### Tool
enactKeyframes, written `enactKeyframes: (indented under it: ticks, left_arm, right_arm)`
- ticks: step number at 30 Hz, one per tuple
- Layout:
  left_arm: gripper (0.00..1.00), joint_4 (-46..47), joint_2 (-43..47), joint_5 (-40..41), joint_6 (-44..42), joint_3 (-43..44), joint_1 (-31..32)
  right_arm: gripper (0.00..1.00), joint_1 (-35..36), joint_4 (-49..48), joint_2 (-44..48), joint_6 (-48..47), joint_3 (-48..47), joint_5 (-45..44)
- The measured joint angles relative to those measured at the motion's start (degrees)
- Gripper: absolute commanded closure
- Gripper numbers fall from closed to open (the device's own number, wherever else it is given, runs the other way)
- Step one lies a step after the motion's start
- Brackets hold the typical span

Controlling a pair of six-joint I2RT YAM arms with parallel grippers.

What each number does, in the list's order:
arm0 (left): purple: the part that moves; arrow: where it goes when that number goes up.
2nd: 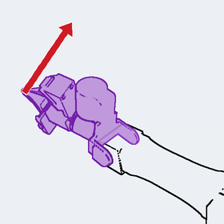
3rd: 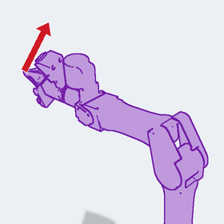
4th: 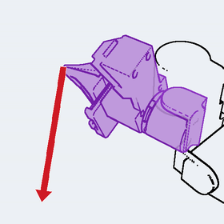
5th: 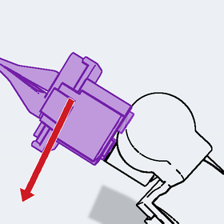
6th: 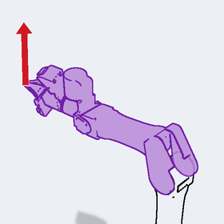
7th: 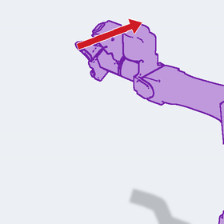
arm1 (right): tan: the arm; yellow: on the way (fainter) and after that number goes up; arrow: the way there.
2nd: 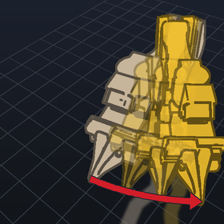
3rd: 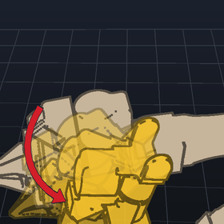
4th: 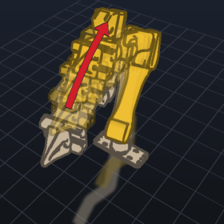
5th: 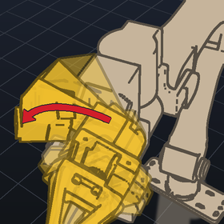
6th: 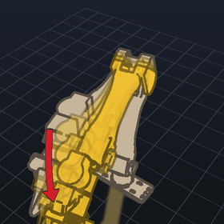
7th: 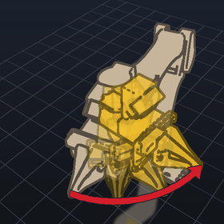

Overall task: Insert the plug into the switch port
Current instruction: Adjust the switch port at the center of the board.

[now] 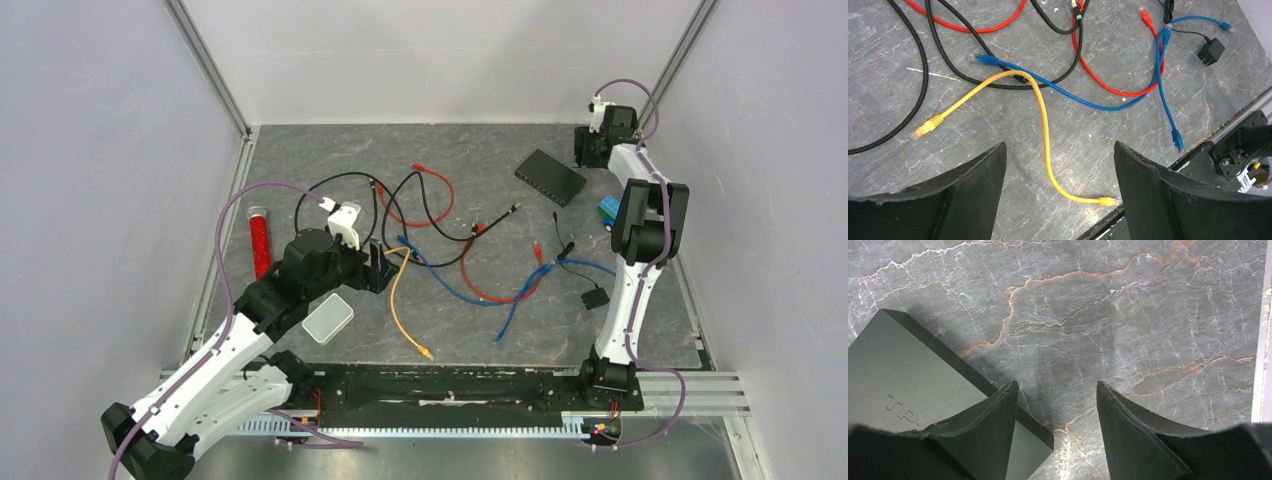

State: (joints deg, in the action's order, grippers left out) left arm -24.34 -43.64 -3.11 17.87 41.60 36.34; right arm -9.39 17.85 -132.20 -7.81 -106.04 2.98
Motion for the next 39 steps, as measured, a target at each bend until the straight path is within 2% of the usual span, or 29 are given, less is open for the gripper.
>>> enactKeyframes:
  ticks: [14,20,25,33,36,39]
  left_arm:
    - [0.16,0.02,-1.14,-2.10,-1.14,0.00,0.00]
    - [0.17,0.04,-1.09,-3.54,-1.25,0.00,0.00]
    - [0.17,0.20,-0.11,-3.80,-1.25,0.00,0.00]
    - [0.17,1.36,2.78,-4.50,-1.29,-0.35,0.00]
    - [0.17,1.31,3.02,-4.50,-1.29,-0.37,0.00]
    - [0.18,1.25,3.13,-4.48,-1.29,-0.37,0.00]
  right_arm:
    - [0.47,-1.09,-1.42,0.63,0.28,6.08,5.42]
    - [0.49,-0.52,-1.77,6.80,0.35,15.21,8.94]
    - [0.50,0.48,0.74,11.37,1.97,19.58,6.08]
    - [0.55,1.81,2.93,23.26,15.34,24.37,-3.13]
    - [0.58,4.33,2.47,29.88,22.47,30.14,-7.15]
    - [0.55,7.76,1.51,35.17,27.47,37.03,-9.18]
